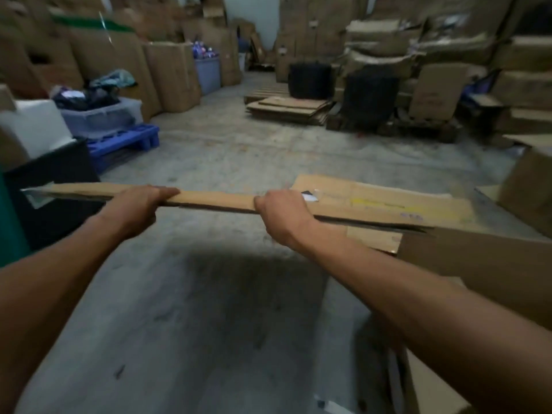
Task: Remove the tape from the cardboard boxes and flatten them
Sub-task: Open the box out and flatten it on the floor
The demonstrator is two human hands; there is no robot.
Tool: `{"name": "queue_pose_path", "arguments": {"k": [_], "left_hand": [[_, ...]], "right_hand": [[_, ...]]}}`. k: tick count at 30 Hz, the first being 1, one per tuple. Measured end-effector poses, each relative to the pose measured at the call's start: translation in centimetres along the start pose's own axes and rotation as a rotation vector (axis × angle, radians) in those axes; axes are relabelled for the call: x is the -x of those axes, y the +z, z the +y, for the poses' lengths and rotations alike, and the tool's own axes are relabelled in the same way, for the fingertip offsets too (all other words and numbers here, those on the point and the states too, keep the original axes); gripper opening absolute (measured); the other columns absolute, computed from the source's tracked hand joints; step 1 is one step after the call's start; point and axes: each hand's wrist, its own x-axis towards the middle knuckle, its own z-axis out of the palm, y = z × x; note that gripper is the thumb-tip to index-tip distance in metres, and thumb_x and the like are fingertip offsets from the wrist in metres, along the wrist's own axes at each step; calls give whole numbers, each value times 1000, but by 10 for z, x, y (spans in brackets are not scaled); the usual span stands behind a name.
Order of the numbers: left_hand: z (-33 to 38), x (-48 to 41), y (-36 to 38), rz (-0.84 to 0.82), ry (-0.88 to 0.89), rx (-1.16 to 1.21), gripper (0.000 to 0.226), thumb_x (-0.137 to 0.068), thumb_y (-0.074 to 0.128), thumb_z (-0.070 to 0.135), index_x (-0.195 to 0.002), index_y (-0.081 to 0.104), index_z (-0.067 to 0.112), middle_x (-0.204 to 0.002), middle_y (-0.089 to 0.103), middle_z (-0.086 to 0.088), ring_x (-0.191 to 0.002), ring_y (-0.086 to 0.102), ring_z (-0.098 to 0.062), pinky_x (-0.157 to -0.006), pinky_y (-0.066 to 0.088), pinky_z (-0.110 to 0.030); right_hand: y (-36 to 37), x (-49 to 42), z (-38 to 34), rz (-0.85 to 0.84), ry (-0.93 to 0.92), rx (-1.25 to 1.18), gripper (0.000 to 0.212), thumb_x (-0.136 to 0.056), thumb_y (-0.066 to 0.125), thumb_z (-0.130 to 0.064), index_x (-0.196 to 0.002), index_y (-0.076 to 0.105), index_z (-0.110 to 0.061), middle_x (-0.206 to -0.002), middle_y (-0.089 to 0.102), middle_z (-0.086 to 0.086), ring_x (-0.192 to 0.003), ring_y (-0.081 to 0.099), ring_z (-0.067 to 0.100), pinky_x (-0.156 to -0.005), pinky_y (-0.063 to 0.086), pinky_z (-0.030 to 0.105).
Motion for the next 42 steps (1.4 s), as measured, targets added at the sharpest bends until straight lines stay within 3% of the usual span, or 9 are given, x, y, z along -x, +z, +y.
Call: {"name": "queue_pose_path", "arguments": {"k": [8,12,17,21,25,29,32,36,42], "left_hand": [[85,-125,-65,276,108,5,60,-87,54,-7,-141,54,20,-117,65,-26,-105,60,-44,-86,46,-46],[147,-202,-18,303,155,96,68,-84,51,-9,-144,49,21,-138,58,-15,-121,56,-37,-98,47,-46],[237,-290,78,383,231,81,65,-81,45,-8,-142,47,16,-132,60,-14,-108,57,-41,-95,46,-46],[297,-335,167,209,271,98,67,-85,66,19,-147,39,21,-141,53,-10,-123,49,-38,-106,38,-44],[341,-344,254,-121,420,63,71,-93,60,24,-154,24,24,-154,38,-8,-133,43,-35,-111,35,-38],[356,-315,345,-356,422,108,112,-77,50,79,-158,-4,23,-165,-7,-12,-148,-2,-47,-119,8,-53],[356,-306,371,-260,400,105,109,-81,40,81,-155,-16,26,-163,-21,-9,-147,-18,-46,-119,0,-55],[361,-303,352,-313,347,124,97,-93,54,52,-155,-16,27,-163,-22,-8,-148,-18,-40,-121,1,-52],[299,-200,315,-338,339,224,81,-90,62,24,-157,17,19,-164,11,-12,-151,12,-28,-121,11,-36]], "right_hand": [[-23,-37,141,167,129,107,27,-88,55,-2,-107,68,-17,-94,67,6,-85,66,31,-66,53,39],[31,-52,205,128,320,126,33,-82,64,-1,-109,62,-20,-97,69,5,-86,66,31,-70,57,44],[125,-57,265,-17,689,111,55,-86,63,-7,-136,44,-20,-124,59,8,-110,57,42,-94,43,59],[216,-50,297,-154,847,107,67,-85,65,-11,-144,35,-23,-133,53,10,-122,48,42,-100,38,61],[317,-29,309,-424,974,28,57,-93,55,-17,-145,35,-28,-135,53,9,-124,48,39,-103,38,56],[401,0,290,-725,1040,-185,77,-101,43,-25,-157,-8,-34,-166,-11,8,-148,-2,50,-115,16,64],[413,-3,284,-730,1094,-225,85,-100,47,-27,-154,-19,-35,-163,-27,6,-147,-15,49,-117,9,64],[394,-14,275,-669,1135,-218,81,-97,51,-30,-158,-1,-24,-166,-2,17,-149,7,45,-116,25,57],[338,4,163,-512,1056,-380,61,-92,59,-23,-147,36,-8,-150,38,21,-137,39,36,-102,46,44]]}}
